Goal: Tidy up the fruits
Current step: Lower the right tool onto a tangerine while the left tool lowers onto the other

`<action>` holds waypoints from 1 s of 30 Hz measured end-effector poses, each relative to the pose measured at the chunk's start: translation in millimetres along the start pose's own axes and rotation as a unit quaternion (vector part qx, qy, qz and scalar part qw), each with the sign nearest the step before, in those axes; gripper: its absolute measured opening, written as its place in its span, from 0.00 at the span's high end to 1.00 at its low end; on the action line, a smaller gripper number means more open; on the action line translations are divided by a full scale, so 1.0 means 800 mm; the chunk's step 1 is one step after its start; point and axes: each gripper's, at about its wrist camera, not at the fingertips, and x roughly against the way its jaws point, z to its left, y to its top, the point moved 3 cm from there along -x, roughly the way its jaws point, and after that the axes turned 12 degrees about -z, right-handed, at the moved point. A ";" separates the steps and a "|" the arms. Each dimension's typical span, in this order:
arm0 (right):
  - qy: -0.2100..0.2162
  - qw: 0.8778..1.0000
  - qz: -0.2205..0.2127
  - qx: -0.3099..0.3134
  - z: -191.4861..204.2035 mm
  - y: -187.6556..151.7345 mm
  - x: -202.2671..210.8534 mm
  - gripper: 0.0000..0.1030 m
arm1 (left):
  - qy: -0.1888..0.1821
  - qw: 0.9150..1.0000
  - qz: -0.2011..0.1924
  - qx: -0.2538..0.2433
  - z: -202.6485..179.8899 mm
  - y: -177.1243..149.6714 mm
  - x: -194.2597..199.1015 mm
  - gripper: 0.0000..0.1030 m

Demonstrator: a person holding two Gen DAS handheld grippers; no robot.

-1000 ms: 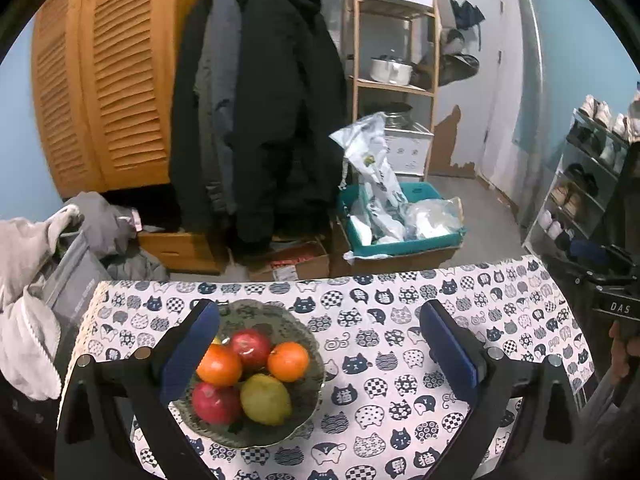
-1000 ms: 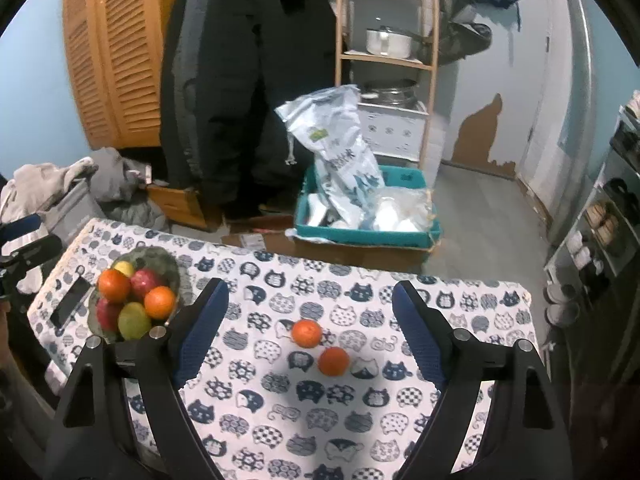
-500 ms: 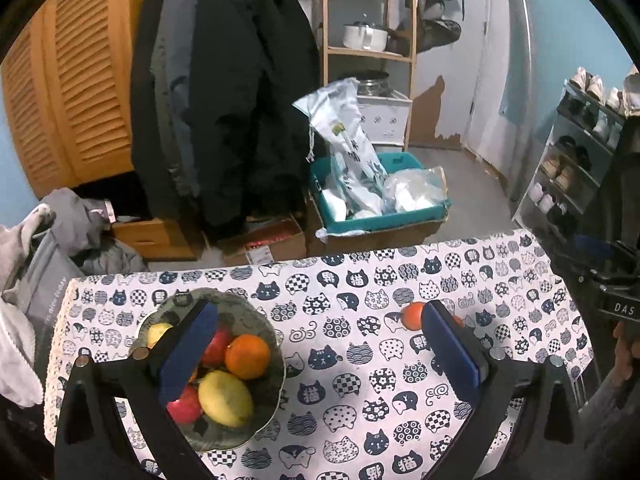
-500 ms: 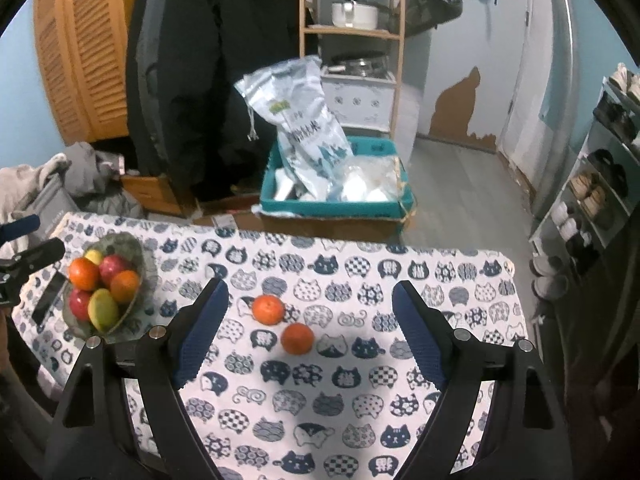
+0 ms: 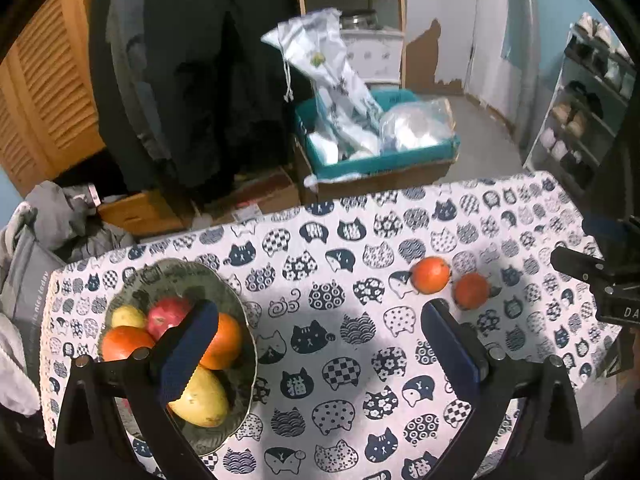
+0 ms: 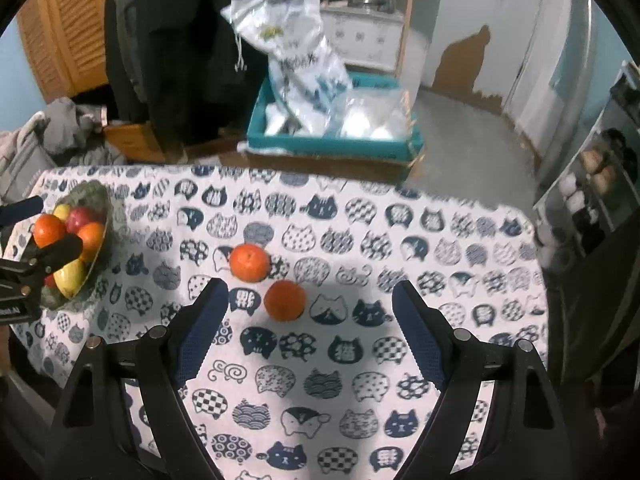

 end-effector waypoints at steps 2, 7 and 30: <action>0.002 1.000 0.012 -0.004 0.001 -0.005 -0.016 0.18 | 0.003 1.000 0.012 0.002 -0.001 -0.005 -0.016 0.01; 0.016 0.999 0.043 -0.008 0.006 -0.020 -0.056 0.18 | -0.006 0.999 0.040 0.013 -0.004 -0.017 -0.050 0.01; 0.048 0.992 0.116 -0.026 0.015 -0.070 -0.153 0.31 | -0.029 0.995 0.089 0.032 -0.026 -0.045 -0.127 0.01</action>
